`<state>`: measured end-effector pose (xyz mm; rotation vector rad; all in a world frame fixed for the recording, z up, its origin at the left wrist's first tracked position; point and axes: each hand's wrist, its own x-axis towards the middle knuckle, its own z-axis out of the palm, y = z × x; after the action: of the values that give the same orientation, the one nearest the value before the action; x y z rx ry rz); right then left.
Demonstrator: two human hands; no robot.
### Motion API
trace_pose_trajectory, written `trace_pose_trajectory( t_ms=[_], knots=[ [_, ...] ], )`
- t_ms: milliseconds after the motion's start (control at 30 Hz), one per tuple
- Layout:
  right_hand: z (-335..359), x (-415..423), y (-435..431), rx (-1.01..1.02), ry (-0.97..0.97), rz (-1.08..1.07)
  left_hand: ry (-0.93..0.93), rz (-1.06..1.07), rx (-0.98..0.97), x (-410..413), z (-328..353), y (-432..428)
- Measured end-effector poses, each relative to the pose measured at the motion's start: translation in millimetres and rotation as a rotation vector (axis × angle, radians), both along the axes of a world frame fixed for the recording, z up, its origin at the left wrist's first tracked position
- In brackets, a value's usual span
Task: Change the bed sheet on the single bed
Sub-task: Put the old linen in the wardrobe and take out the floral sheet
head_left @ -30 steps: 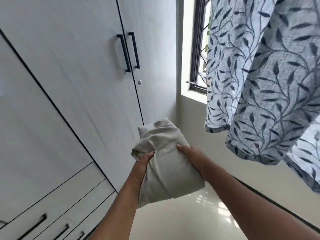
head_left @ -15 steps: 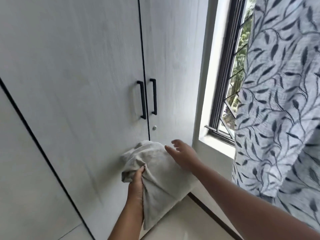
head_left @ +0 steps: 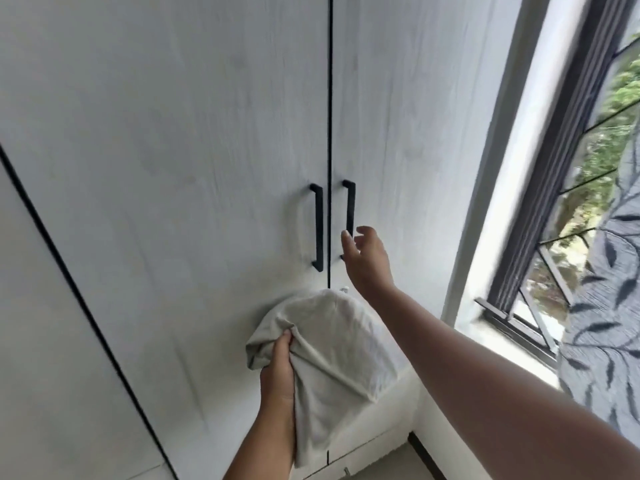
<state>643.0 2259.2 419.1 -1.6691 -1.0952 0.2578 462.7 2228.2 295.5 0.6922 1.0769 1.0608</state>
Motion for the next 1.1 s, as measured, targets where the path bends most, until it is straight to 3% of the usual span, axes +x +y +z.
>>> trace_pose_trajectory(
  t_ms=[300, 600, 867, 1100],
  knots=[
    [-11, 30, 27, 0.044, 0.070, 0.212, 0.126, 0.245, 0.067, 27, 16, -33],
    [-15, 44, -12, 0.078, 0.047, 0.303, 0.188, 0.448, 0.077, 30, 33, -83],
    [-31, 45, -69, 0.188, 0.021, 0.245, 0.241, 0.474, 0.104, 26, 40, -106],
    [-41, 53, -122, 0.223, -0.052, 0.020, 0.198, 0.380, 0.133, 32, 41, -118]
  ],
)
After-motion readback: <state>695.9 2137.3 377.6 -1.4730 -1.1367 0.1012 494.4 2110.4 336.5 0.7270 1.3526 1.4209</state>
